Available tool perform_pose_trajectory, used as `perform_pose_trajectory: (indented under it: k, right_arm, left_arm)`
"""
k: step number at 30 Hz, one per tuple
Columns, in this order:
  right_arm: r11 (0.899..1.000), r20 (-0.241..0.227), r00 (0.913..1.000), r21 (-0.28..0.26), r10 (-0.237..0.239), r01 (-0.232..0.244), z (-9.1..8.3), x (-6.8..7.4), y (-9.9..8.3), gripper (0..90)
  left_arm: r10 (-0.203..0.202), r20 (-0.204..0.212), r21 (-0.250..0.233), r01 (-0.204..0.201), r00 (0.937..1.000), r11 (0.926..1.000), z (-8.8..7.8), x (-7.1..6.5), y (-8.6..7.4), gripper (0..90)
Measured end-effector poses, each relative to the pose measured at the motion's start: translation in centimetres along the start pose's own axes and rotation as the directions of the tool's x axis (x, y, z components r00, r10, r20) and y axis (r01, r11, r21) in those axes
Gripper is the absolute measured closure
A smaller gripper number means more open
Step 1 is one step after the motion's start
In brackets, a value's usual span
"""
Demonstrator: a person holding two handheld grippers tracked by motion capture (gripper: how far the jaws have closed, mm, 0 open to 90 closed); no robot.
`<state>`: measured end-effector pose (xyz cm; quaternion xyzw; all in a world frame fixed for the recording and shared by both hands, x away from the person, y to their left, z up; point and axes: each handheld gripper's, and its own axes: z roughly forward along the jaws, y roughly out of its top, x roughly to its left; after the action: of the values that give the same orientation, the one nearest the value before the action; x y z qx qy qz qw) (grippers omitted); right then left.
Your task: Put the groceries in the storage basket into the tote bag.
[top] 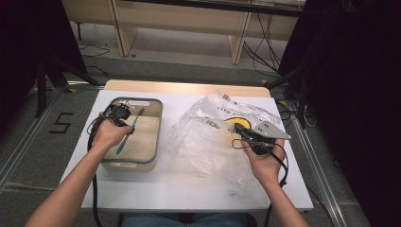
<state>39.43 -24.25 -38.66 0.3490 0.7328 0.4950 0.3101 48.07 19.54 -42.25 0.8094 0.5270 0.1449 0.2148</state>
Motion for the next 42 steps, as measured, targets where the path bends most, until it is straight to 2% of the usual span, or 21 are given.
perform_pose_trajectory:
  k: [1, 8, 10, 18, 26, 34, 42]
  right_arm:
    - [1.000, 0.000, 1.0000, 0.000, -0.001, 0.001, 0.0, 0.0, 0.0, 90.0]
    - [1.000, 0.000, 1.0000, 0.002, 0.000, 0.000, 0.0, 0.0, 0.0, 90.0]
    - [1.000, 0.000, 1.0000, 0.002, 0.000, 0.000, 0.0, 0.0, 0.0, 90.0]
    - [1.000, 0.000, 1.0000, 0.002, 0.002, -0.002, 0.0, 0.0, 0.0, 90.0]
    - [1.000, 0.000, 1.0000, 0.001, 0.001, -0.001, 0.0, 0.0, -0.1, 90.0]
    - [1.000, 0.000, 1.0000, 0.000, 0.004, -0.004, 0.1, 0.0, -0.1, 90.0]
    - [1.000, -0.002, 1.0000, 0.003, 0.003, -0.003, 0.1, 0.0, -0.1, 90.0]
  left_arm:
    - [0.002, -0.001, -0.018, -0.002, 1.0000, 0.9998, -0.2, 0.0, 0.0, 81.1]
    - [0.010, -0.006, -0.066, -0.010, 0.9999, 0.9978, -1.0, -0.1, -0.1, 81.1]
    - [0.012, -0.010, -0.095, -0.013, 0.9999, 0.9954, -1.4, -0.3, -0.2, 81.1]
    - [0.014, -0.016, -0.144, -0.017, 0.9998, 0.9894, -2.0, -0.5, -0.3, 81.1]
    - [0.012, -0.018, -0.203, -0.015, 0.9998, 0.9790, -2.8, -0.9, -0.3, 81.2]
    - [0.012, -0.016, -0.221, -0.015, 0.9998, 0.9752, -3.1, -1.0, -0.3, 81.2]
    - [0.014, -0.002, -0.252, -0.014, 0.9999, 0.9676, -3.7, -1.4, -0.4, 81.2]
